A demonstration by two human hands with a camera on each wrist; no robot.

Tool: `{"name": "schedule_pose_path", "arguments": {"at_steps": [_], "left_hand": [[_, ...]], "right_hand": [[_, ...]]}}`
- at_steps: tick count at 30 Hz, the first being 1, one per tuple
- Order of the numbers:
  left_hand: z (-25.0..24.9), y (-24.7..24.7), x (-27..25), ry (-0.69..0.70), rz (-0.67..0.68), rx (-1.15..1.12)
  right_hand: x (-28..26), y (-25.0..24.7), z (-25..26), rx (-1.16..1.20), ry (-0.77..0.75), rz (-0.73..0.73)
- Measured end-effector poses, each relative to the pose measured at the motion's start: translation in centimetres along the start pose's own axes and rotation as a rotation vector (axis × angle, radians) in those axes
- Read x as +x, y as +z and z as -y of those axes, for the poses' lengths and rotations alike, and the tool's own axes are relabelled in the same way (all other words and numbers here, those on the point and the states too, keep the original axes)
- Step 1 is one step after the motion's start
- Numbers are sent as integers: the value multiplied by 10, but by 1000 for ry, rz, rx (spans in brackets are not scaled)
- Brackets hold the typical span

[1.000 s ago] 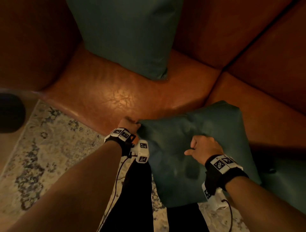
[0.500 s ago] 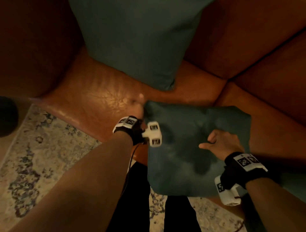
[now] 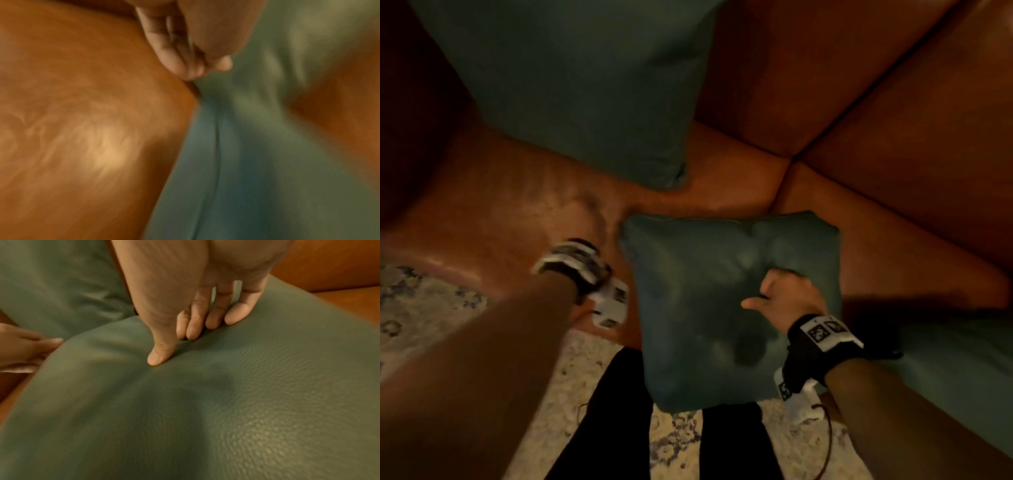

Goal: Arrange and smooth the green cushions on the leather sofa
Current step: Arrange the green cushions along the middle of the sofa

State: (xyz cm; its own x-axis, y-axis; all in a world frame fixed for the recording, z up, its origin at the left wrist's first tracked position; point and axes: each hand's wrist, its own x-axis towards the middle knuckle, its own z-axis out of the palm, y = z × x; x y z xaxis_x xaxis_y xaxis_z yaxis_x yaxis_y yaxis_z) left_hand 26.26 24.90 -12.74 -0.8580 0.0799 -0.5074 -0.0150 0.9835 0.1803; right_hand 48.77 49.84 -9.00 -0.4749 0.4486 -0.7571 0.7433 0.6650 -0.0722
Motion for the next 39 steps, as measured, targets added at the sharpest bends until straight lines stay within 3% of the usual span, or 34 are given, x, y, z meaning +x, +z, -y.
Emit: {"name": "schedule_pose_path", "arguments": {"at_steps": [2,4,6,8,10,12,14,17,19,21,30,35,39], "left_hand": [[-7,-31,10,-3,-34,32],[-34,-44,2,223,-25,66],[-68,-32,-21,486,67,102],[-102,-3,-58,610,182,192],[-128,27,-99,542,349,265],[-144,55,-139,430,493,381],[-148,75,-161,388,512,527],[-149,88,-165,346,506,605],[-148,90,-162,341,497,605],[-145,90,-160,341,495,622],[-147,94,-152,302,527,646],[-147,98,-155,301,541,644],[-143,100,-150,312,544,621]], "right_hand": [[0,-1,-3,0,-33,-5],[-1,0,-4,-4,-107,-24],[-2,-4,-6,-12,-191,-6],[-1,-17,-14,71,-251,28],[9,-44,-27,237,-285,-35],[36,-78,-52,355,-247,-202],[68,-107,-81,400,-138,-255],[115,-113,-117,342,-2,-75],[139,-97,-125,417,20,129],[151,-79,-121,430,3,243],[174,-55,-120,602,-93,396],[171,-66,-121,604,-70,148],[164,-115,-122,303,-168,-70]]}}
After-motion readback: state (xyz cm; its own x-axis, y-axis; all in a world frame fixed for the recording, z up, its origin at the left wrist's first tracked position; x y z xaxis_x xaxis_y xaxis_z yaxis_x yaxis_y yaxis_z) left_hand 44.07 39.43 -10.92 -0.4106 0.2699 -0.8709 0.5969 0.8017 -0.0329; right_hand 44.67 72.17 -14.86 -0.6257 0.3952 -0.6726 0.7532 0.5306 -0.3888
